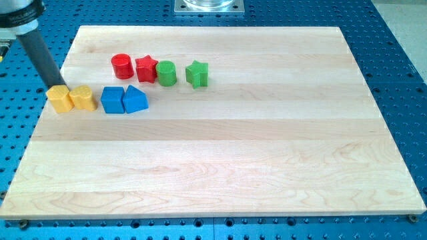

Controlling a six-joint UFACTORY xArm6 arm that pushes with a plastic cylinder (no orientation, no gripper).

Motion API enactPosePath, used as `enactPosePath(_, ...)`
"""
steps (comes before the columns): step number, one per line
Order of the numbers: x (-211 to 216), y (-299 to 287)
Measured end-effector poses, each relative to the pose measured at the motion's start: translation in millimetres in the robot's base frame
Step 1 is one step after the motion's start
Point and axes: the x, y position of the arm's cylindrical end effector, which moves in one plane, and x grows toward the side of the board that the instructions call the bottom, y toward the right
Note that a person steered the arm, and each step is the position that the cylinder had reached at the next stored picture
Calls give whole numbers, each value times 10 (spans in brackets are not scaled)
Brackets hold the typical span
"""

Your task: Move your arm above the cube

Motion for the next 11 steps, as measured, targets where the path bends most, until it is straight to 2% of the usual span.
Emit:
enactPosePath(2, 26, 691)
enactPosePath(9, 148, 704)
enactPosePath(11, 134, 915)
